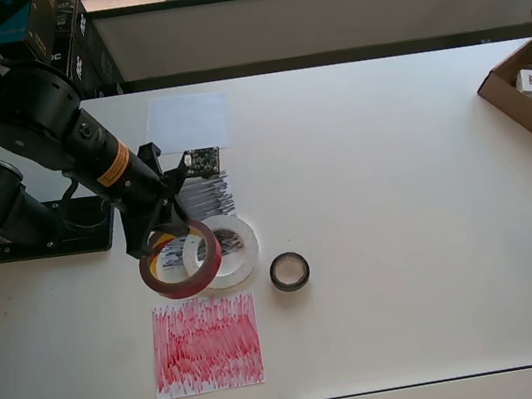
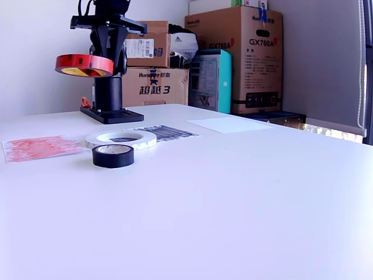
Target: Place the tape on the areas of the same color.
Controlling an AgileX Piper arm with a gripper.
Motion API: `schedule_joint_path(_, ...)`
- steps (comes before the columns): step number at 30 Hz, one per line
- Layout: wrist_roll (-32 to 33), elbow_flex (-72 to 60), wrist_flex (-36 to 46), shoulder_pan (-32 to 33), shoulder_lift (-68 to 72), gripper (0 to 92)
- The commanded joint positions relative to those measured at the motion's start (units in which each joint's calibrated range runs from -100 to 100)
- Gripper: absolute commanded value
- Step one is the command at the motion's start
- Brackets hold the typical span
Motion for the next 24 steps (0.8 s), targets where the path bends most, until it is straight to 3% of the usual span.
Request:
schedule_joint_path(1,-8.88,1.41,-6.45,-8.55,6.23,0.0)
schedule_joint_path(12,-16.83,0.41,-15.78,-16.13,18.02,0.0)
schedule_joint_path(24,-17.56,0.41,-20.19,-15.73,25.59,0.0)
